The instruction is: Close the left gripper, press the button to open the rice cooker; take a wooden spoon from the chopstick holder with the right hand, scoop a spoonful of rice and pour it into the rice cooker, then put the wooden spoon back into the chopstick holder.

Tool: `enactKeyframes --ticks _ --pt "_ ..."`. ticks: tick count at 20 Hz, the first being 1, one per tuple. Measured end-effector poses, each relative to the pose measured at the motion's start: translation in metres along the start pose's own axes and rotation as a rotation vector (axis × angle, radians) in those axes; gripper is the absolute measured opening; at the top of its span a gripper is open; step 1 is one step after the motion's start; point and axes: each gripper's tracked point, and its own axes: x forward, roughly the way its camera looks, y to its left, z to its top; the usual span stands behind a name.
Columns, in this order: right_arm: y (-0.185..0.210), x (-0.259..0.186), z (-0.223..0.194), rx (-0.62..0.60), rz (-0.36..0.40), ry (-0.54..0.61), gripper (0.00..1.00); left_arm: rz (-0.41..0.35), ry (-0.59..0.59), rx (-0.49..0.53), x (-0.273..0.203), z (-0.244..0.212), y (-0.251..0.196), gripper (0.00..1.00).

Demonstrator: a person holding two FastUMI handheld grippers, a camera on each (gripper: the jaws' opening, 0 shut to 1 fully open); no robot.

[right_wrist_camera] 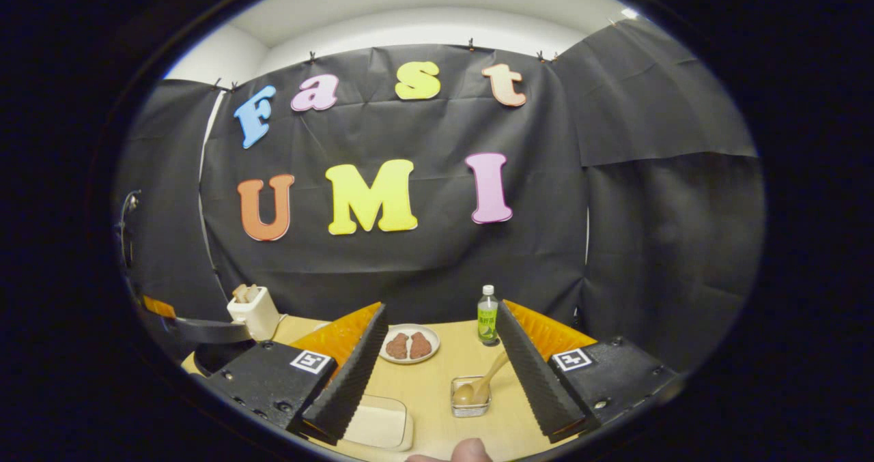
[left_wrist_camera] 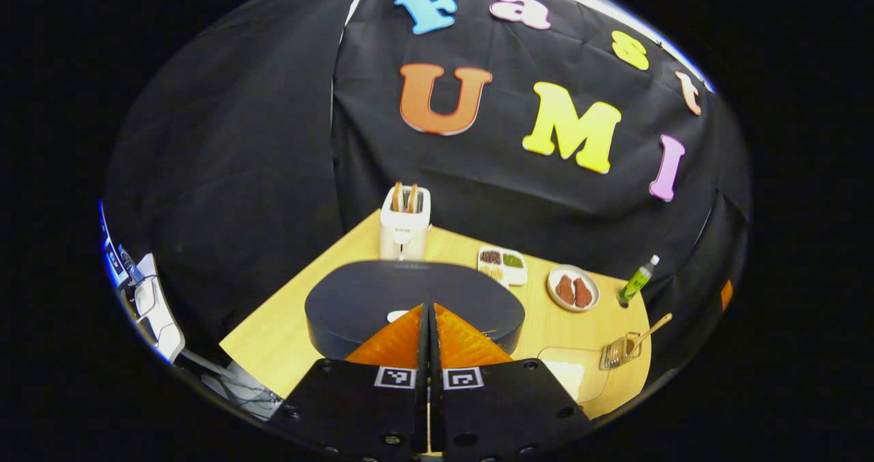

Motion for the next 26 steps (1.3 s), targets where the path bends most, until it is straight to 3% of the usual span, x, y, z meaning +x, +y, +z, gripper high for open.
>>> enactKeyframes --ticks 6,7,8,9,13,15,16,17,26 --pt "-0.016 -0.003 -0.027 0.001 0.020 0.033 0.99 -0.097 -0.165 -0.060 -0.026 0.055 -0.037 0.07" --pt "-0.019 -0.003 -0.035 0.005 0.018 0.045 0.99 -0.124 -0.186 -0.054 -0.033 0.055 -0.046 0.09" --pt "-0.024 -0.003 -0.041 -0.001 0.014 0.055 1.00 -0.153 -0.206 -0.048 -0.042 0.055 -0.056 0.18" --pt "-0.028 -0.002 -0.047 -0.007 0.010 0.061 1.00 -0.165 -0.223 -0.034 -0.047 0.053 -0.065 0.17" --pt "-0.048 0.010 -0.074 -0.001 0.010 0.105 1.00 -0.141 -0.293 0.049 -0.060 0.051 -0.081 0.98" --pt "-0.059 0.024 -0.086 0.016 0.014 0.127 1.00 -0.134 -0.339 0.090 -0.067 0.052 -0.092 0.95" --pt "-0.062 0.032 -0.095 0.016 0.026 0.143 1.00 -0.132 -0.352 0.102 -0.067 0.051 -0.096 1.00" --pt "-0.064 0.040 -0.104 0.011 0.036 0.159 1.00 -0.133 -0.350 0.108 -0.068 0.047 -0.102 0.94" --pt "-0.085 0.115 -0.191 0.140 0.040 0.340 1.00 -0.145 -0.333 0.128 -0.064 0.036 -0.134 0.94"
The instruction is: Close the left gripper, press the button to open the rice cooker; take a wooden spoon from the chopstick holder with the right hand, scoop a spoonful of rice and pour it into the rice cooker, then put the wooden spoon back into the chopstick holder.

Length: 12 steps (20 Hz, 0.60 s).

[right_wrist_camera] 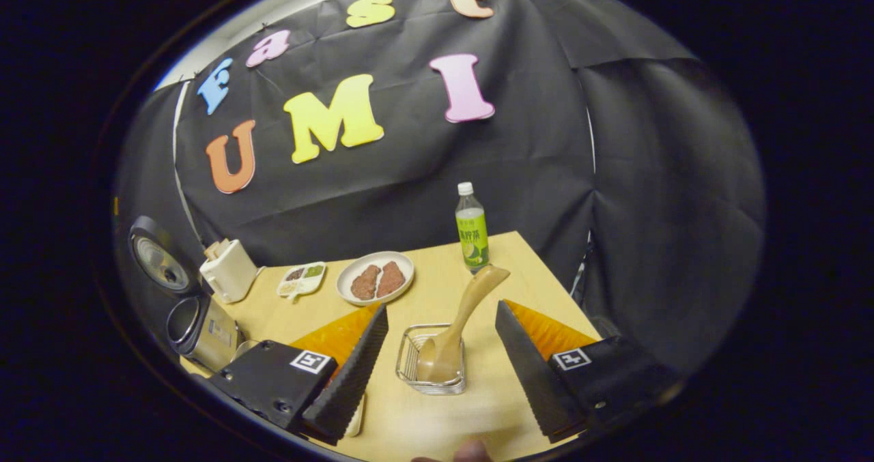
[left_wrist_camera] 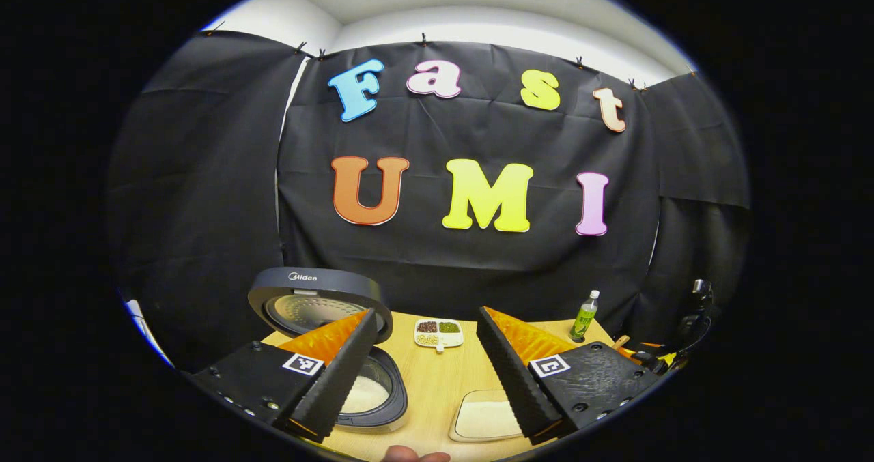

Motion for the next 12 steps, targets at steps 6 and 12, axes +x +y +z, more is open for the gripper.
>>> enactKeyframes --ticks 6,12 --pt "-0.013 0.060 -0.024 0.049 0.011 0.084 0.98 0.079 0.026 0.011 -0.005 -0.008 0.017 0.94" --pt "-0.014 0.096 -0.032 0.087 0.046 0.150 0.66 0.129 0.042 0.030 -0.008 -0.017 0.031 0.89"
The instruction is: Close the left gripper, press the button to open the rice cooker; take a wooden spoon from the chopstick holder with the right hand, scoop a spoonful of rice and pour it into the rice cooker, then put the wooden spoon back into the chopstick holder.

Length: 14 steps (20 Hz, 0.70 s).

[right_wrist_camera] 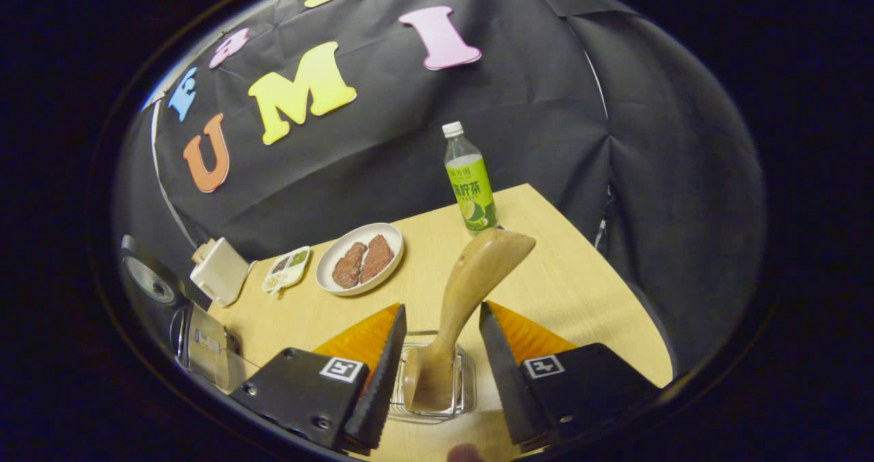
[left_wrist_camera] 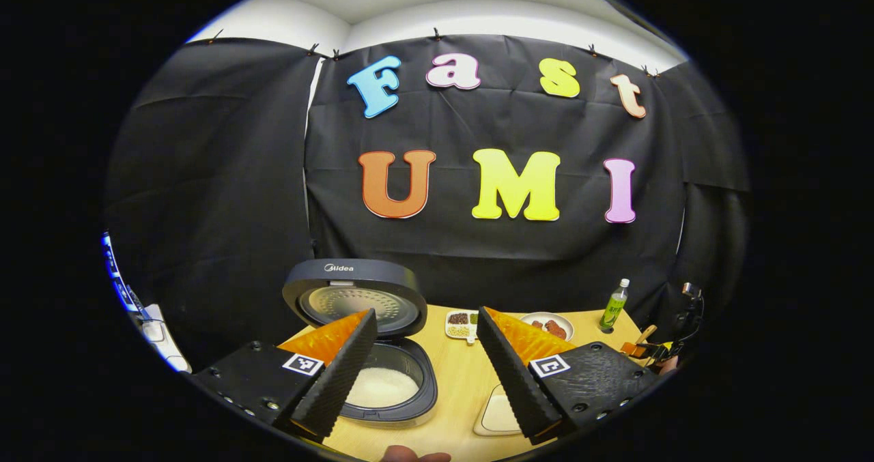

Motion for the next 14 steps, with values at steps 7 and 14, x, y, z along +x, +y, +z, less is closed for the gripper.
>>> enactKeyframes --ticks 7,14 --pt "0.014 -0.014 -0.001 0.034 -0.002 0.022 0.16 0.011 0.010 -0.004 -0.004 -0.004 0.008 0.95" --pt "0.044 -0.062 0.052 -0.111 -0.049 -0.112 0.08 -0.005 -0.002 -0.014 -0.022 -0.002 0.018 0.94"
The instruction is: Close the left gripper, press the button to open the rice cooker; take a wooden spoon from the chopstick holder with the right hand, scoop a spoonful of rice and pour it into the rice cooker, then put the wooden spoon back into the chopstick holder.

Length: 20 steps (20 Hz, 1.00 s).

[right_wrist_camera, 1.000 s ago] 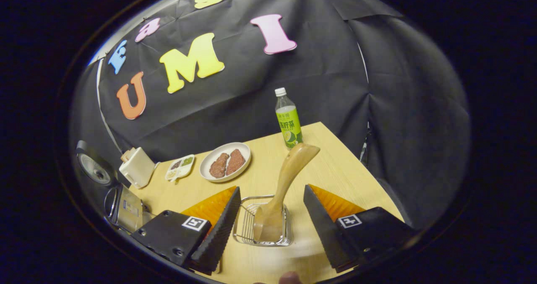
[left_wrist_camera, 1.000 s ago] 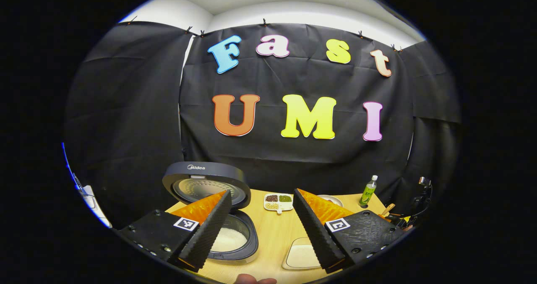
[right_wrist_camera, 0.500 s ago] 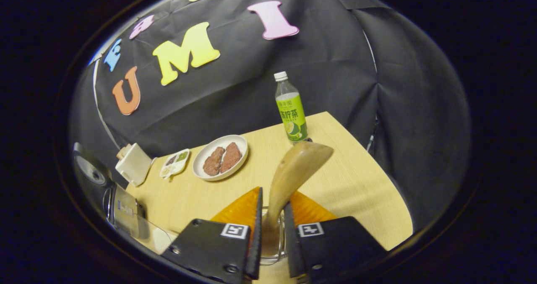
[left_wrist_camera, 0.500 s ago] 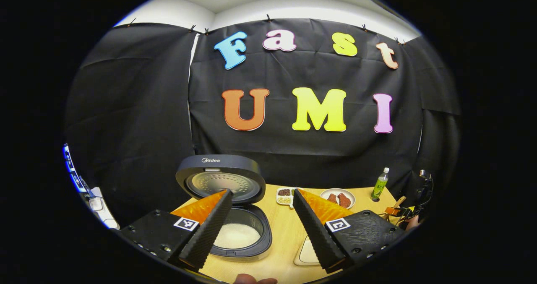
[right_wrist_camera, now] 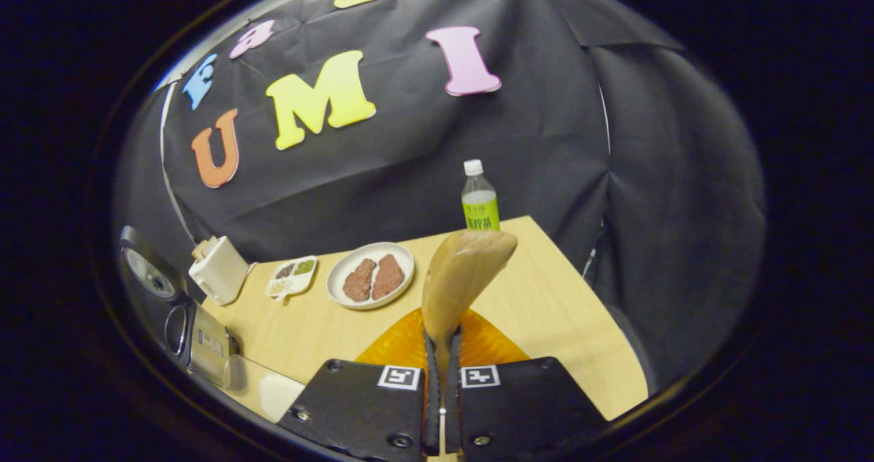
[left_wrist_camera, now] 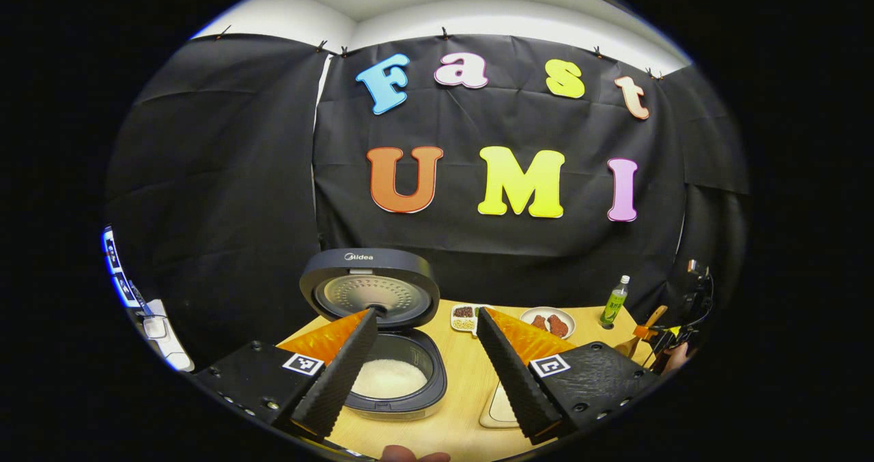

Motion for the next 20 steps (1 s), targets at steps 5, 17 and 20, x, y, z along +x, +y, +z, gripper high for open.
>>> enactKeyframes --ticks 5,17,20 --pt "0.064 -0.062 0.041 -0.046 0.057 -0.090 0.08 -0.024 -0.044 -0.015 -0.007 0.011 0.020 0.95" --pt "0.186 -0.089 -0.070 -0.052 0.035 0.016 0.08 -0.037 -0.067 -0.035 -0.027 0.017 0.110 0.95" --pt "0.185 -0.077 -0.116 -0.088 -0.034 0.082 0.08 -0.056 -0.042 -0.009 -0.030 0.009 0.123 0.95"
